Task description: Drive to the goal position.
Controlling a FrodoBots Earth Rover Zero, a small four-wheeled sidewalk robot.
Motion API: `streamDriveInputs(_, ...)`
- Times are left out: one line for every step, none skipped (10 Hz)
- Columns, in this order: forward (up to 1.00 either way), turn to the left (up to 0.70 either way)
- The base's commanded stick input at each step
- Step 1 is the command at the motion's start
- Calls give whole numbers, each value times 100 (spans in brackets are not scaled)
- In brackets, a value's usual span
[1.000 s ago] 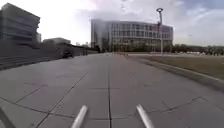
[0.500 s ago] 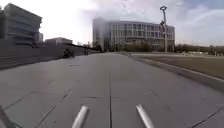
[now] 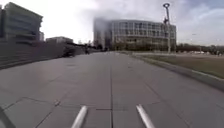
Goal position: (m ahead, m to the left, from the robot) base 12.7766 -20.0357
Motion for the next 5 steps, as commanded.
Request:
streamDriveInputs(70,0)
streamDriveInputs(70,0)
streamDriveInputs(70,0)
streamDriveInputs(70,0)
streamDriveInputs(70,0)
